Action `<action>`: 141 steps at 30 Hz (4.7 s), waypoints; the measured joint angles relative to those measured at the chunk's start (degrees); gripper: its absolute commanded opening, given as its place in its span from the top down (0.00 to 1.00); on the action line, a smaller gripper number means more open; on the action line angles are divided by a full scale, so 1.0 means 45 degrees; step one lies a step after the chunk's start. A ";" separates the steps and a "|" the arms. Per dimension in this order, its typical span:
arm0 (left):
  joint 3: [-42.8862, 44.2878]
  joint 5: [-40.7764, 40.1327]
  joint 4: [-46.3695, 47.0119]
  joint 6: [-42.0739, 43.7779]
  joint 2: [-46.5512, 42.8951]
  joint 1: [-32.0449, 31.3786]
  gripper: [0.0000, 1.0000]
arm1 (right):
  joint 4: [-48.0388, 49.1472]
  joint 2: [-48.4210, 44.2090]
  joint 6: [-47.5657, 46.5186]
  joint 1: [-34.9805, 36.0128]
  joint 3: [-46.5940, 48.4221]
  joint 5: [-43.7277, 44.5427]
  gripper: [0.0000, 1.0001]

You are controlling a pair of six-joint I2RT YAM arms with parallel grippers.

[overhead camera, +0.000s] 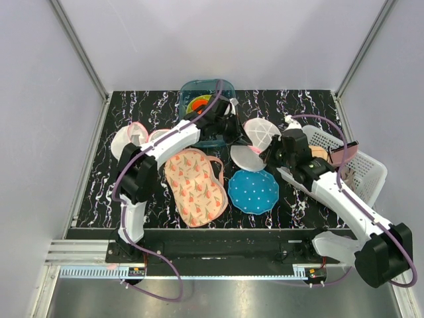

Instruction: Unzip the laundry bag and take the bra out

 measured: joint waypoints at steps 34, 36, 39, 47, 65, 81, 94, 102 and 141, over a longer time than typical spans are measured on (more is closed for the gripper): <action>0.0364 -0.0180 -0.0631 0.1020 -0.1341 0.0612 0.05 | -0.0714 -0.0704 -0.0053 -0.0884 -0.0418 -0.0189 1.00; -0.0034 -0.0112 -0.0141 0.0690 -0.1632 0.0296 0.05 | -0.0699 -0.0709 -0.0053 -0.0884 -0.0418 -0.0194 1.00; -0.0053 -0.0015 0.0505 0.0267 -0.1287 -0.0301 0.05 | -0.0631 -0.0709 -0.0053 -0.0884 -0.0418 -0.0199 1.00; 0.0447 0.0155 0.1020 -0.0486 0.0962 -0.1001 0.44 | -0.0631 -0.0913 -0.0029 -0.0884 -0.0418 -0.0238 1.00; 0.0821 0.1282 0.0597 -0.0287 0.0612 -0.0083 1.00 | -0.1171 -0.2025 -0.0797 -0.1787 -0.0573 0.0457 1.00; 0.1195 0.2361 -0.0389 0.1049 0.0476 0.0850 1.00 | -0.1282 -0.1647 -0.1166 -0.2365 -0.0486 0.0092 0.33; 0.0811 0.2220 -0.0151 0.1535 0.0471 0.1520 1.00 | -0.2283 -0.1258 -0.1549 -0.2603 0.0282 0.0588 0.21; -0.1273 0.2195 0.0597 0.1821 -0.0748 0.1452 0.78 | -0.2312 -0.0986 -0.1593 -0.2603 0.0340 0.0631 0.20; 0.1418 0.1025 0.0102 0.2191 0.0559 0.2244 0.99 | -0.2157 -0.0661 -0.1530 -0.2603 0.0602 -0.0019 0.19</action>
